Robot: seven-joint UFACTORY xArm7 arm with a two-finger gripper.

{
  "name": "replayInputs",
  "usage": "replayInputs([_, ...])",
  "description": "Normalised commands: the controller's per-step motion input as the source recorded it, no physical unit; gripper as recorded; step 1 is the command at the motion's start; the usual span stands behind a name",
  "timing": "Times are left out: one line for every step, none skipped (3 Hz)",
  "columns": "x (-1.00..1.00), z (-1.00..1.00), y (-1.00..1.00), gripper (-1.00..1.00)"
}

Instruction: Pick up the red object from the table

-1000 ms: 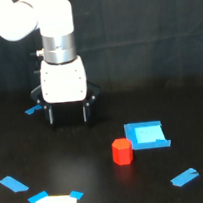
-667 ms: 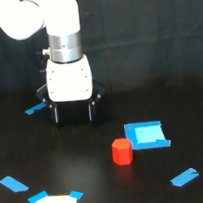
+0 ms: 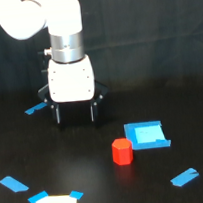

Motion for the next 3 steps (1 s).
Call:
replayInputs([0.04,-0.98,-0.19,1.0])
replayInputs([1.0,-1.0,-0.35,0.87])
replayInputs([1.0,-0.08,-0.44,1.0])
